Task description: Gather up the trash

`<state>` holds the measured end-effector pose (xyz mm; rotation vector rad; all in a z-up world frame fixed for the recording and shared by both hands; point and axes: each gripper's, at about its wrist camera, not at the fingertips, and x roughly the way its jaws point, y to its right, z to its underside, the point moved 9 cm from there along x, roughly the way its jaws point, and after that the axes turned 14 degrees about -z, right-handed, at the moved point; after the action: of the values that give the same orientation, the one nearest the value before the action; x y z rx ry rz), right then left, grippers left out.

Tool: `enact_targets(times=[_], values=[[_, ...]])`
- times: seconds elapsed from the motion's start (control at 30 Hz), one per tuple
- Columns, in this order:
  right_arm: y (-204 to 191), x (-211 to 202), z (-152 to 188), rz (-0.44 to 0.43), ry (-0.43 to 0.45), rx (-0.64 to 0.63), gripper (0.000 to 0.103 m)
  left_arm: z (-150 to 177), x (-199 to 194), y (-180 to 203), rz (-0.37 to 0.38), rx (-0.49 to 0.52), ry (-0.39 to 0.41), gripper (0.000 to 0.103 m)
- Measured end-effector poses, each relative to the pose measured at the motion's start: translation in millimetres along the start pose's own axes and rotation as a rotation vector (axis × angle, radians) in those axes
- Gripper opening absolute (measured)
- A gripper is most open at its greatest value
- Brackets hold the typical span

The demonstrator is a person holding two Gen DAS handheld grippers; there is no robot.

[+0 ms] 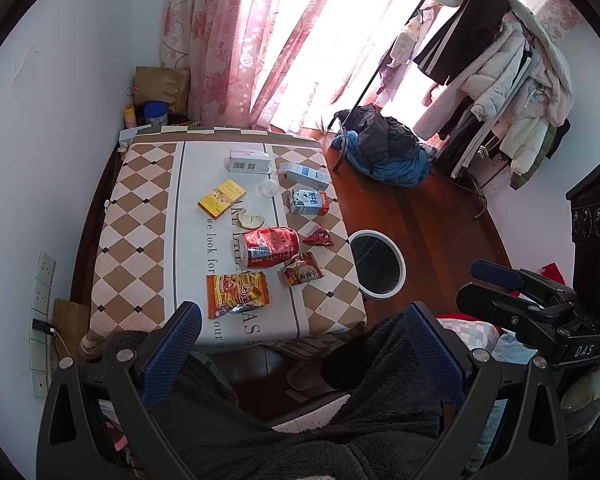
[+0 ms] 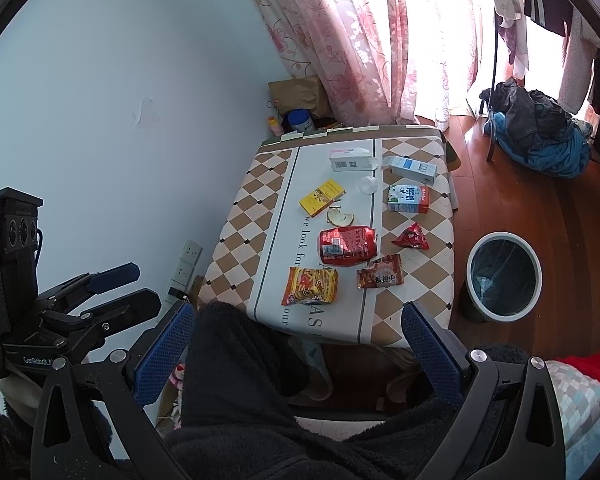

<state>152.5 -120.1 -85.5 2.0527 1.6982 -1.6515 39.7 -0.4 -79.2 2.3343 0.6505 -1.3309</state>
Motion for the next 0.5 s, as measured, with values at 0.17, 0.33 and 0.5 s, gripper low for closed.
enact_targets(times=[0.17, 0.33, 0.5], values=[[-0.7, 1.2, -1.2, 0.001, 0.000, -0.001, 0.103, 0.2, 0.2, -1.0, 0.000, 0.000, 0.002, 0.103], [-1.6, 2.2, -1.9, 0.002, 0.000, -0.002, 0.103, -0.1, 0.4, -1.8, 0.002, -0.001, 0.003, 0.103], [-1.8, 2.3, -2.4, 0.003, -0.001, -0.003, 0.103, 0.0, 0.8, -2.5, 0.001, -0.001, 0.003, 0.103]])
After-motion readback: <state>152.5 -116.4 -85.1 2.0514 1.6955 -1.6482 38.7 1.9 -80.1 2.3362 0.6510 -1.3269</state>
